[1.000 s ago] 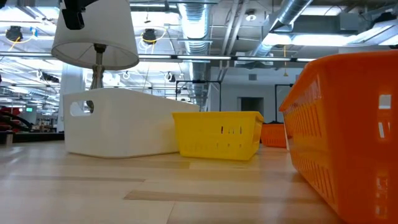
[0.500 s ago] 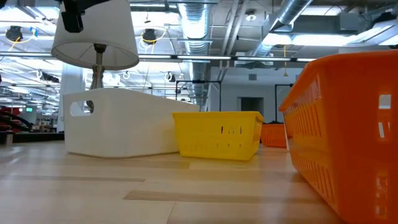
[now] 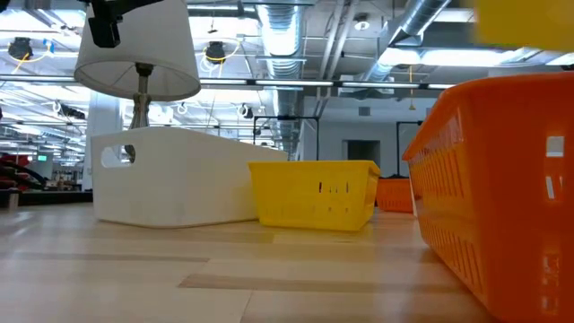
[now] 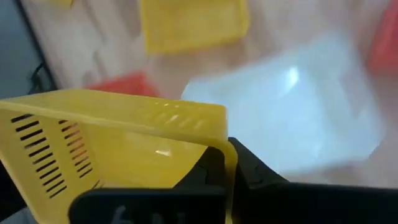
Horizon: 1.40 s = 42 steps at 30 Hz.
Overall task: Stack baskets by color
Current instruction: Stack the bottom right yellow bin on the top yellow bin
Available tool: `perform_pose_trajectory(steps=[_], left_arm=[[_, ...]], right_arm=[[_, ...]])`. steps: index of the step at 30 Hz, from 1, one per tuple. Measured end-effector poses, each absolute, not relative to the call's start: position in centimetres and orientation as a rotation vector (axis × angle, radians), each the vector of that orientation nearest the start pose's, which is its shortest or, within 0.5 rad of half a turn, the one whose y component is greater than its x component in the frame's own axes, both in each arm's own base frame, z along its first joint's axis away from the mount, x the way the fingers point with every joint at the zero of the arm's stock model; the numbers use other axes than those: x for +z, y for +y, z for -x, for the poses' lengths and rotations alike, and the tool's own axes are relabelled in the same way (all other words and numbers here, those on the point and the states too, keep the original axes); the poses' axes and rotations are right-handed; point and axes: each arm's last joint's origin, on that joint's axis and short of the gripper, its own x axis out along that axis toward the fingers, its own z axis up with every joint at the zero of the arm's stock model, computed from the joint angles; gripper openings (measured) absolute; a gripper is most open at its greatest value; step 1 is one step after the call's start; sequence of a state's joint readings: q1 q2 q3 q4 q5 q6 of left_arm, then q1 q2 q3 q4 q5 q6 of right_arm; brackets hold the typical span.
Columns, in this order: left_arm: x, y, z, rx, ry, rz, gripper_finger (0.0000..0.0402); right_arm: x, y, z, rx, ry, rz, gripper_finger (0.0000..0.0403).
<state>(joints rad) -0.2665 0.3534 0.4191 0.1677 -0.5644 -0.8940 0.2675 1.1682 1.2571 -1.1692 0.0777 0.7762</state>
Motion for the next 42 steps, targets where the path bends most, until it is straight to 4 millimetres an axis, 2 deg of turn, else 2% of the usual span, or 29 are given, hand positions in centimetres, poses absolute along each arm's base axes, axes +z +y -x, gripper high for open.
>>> perform_pose_trajectory(steps=[5, 11, 16, 20, 24, 28, 33, 42], left_arm=[[29.2, -1.2, -10.3, 0.183, -0.334, 0.976, 0.0247], [29.1, -1.1, -10.3, 0.244, -0.341, 0.917, 0.0247], [29.1, -1.0, -10.2, 0.267, -0.351, 0.918, 0.0247], [29.1, -1.0, -10.3, 0.265, -0.345, 0.916, 0.0247], [28.9, -1.0, -10.3, 0.272, -0.327, 0.908, 0.0247], [28.8, -1.0, -10.3, 0.275, -0.317, 0.919, 0.0247], [28.7, -1.0, -10.3, 0.276, -0.314, 0.926, 0.0247], [28.7, -1.0, -10.3, 0.276, -0.313, 0.926, 0.0247]], right_arm=[[34.3, 0.2, -23.9, -0.228, 1.029, -0.423, 0.0006], [32.1, -4.1, -30.0, -0.184, 1.039, -0.391, 0.0015], [29.1, -5.3, -34.9, -0.096, 1.075, -0.412, 0.0007], [26.5, -4.9, -37.4, -0.054, 1.139, -0.42, 0.0019], [23.6, -4.5, -38.5, -0.049, 1.226, -0.426, 0.0027], [21.7, -4.7, -39.1, -0.064, 1.276, -0.443, 0.0016], [21.2, -5.3, -39.2, -0.065, 1.287, -0.436, 0.0015], [21.1, -5.2, -39.0, -0.016, 1.308, -0.35, 0.0062]])
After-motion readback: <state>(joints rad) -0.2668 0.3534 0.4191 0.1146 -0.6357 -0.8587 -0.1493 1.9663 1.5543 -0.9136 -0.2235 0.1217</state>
